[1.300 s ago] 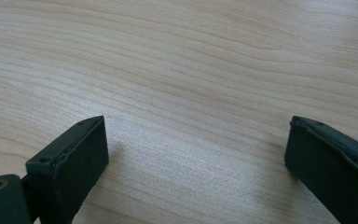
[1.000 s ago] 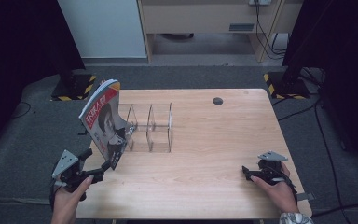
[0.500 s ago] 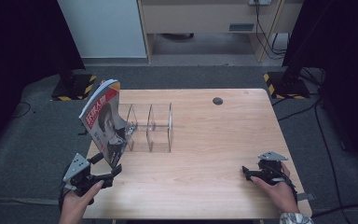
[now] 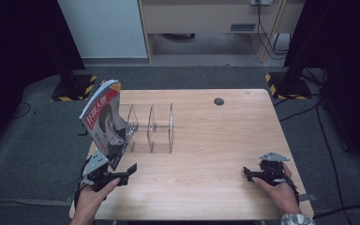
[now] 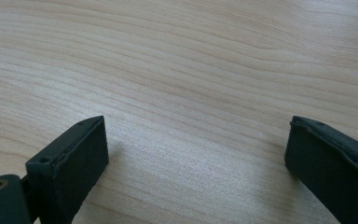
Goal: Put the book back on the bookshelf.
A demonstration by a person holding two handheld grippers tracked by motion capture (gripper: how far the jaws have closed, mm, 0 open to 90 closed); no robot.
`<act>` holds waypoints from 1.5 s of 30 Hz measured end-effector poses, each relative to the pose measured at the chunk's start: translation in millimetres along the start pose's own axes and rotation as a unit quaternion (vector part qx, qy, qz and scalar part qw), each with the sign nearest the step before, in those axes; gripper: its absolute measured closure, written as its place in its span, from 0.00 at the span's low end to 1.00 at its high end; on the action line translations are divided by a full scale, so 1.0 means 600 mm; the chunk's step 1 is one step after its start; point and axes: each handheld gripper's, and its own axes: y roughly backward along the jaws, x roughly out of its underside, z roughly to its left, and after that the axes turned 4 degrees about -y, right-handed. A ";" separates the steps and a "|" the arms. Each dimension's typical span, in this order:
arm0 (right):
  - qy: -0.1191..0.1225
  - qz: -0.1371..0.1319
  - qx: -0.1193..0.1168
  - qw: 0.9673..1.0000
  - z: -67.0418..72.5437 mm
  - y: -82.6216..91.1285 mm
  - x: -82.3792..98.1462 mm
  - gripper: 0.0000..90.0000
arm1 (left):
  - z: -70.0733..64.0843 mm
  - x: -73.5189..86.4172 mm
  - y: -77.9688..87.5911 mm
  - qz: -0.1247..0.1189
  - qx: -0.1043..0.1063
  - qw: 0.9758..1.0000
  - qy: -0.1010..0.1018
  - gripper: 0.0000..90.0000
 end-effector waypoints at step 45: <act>-0.001 0.000 0.001 1.000 0.000 -0.001 0.000 0.06 | -0.041 -0.034 -0.122 0.037 0.054 0.998 -0.018 0.03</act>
